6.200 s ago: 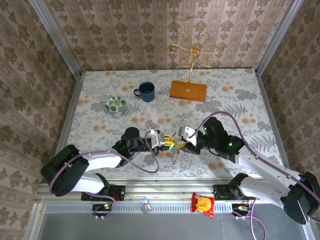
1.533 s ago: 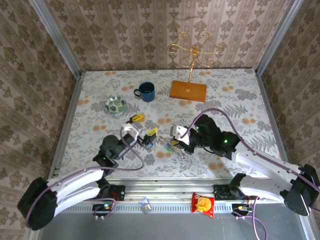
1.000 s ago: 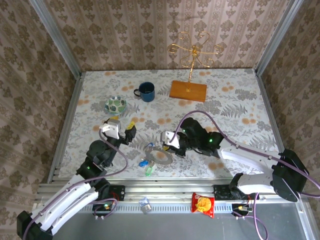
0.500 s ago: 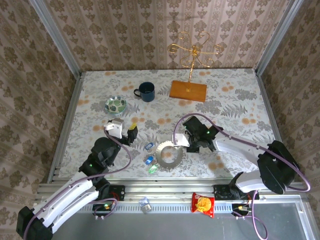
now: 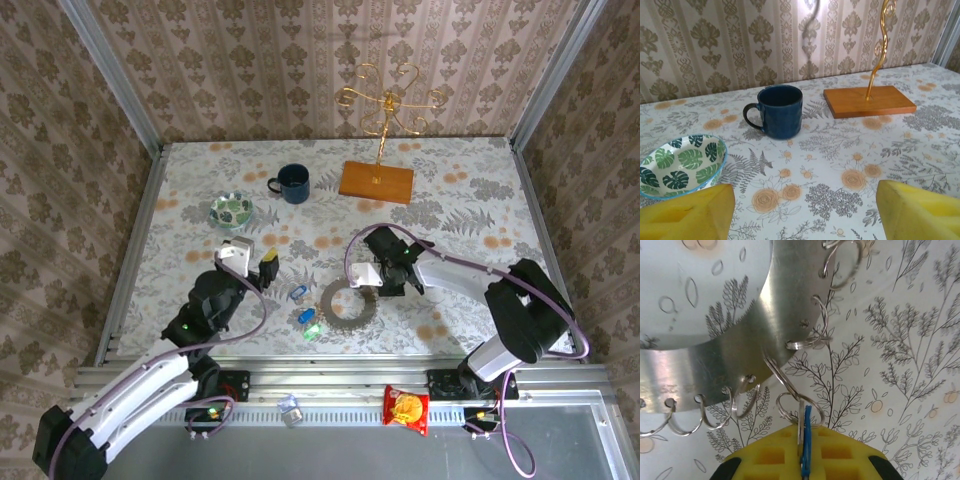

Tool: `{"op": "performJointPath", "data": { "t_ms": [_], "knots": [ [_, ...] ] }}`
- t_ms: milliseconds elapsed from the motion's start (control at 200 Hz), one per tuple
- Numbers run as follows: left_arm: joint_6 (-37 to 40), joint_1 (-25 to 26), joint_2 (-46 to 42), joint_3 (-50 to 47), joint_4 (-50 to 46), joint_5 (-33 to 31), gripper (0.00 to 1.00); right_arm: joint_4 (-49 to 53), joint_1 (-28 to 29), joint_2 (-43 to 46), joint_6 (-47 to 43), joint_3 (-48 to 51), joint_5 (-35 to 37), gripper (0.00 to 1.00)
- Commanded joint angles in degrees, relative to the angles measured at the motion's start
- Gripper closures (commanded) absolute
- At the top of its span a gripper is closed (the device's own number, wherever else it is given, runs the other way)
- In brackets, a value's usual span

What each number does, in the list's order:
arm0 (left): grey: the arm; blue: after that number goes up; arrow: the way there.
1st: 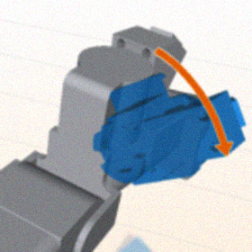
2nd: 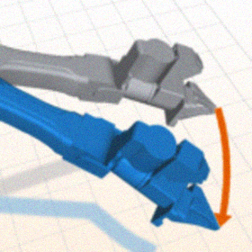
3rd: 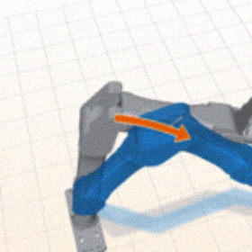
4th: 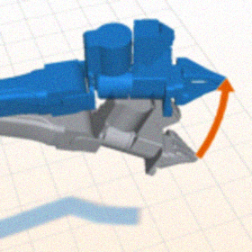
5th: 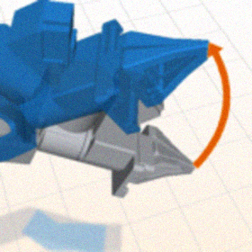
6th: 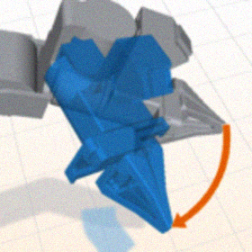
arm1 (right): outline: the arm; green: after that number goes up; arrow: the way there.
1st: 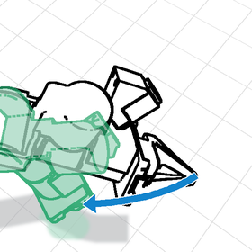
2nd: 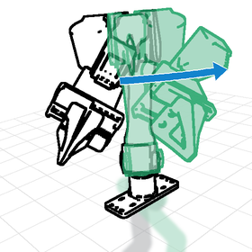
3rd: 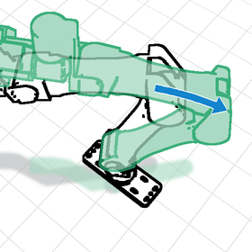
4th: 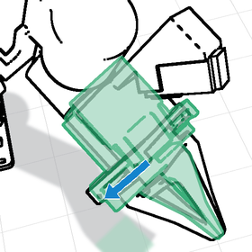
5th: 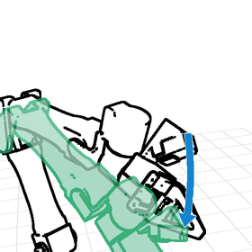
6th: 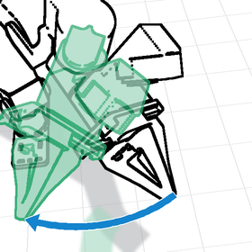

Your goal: Put the keys on the keyring

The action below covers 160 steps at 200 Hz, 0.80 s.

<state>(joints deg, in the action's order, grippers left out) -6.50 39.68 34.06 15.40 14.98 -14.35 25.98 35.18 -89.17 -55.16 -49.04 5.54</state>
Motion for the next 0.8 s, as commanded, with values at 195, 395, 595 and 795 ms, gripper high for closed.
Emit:
{"op": "performJointPath", "data": {
  "t_ms": [195, 395, 595, 795],
  "knots": [
    [-0.5, -0.9, 2.1, 1.5, 0.4, 2.7, 0.25, 0.6, -3.0, -4.1, 0.5, -3.8, 6.2, 0.64],
    [-0.1, -1.0, 3.7, 1.7, 1.5, 3.0, 0.25, -0.9, -3.1, 0.2, 12.3, -6.1, 4.4, 0.59],
    [-0.6, -1.1, 7.5, 2.2, 3.3, 5.2, 0.24, -0.7, 0.2, 7.7, 46.8, -6.3, -2.1, 0.59],
    [-1.3, -1.2, 11.3, 1.9, 6.9, 5.1, 0.24, 3.3, 9.1, 16.4, 83.7, -0.5, -1.9, 0.60]
  ]
}}
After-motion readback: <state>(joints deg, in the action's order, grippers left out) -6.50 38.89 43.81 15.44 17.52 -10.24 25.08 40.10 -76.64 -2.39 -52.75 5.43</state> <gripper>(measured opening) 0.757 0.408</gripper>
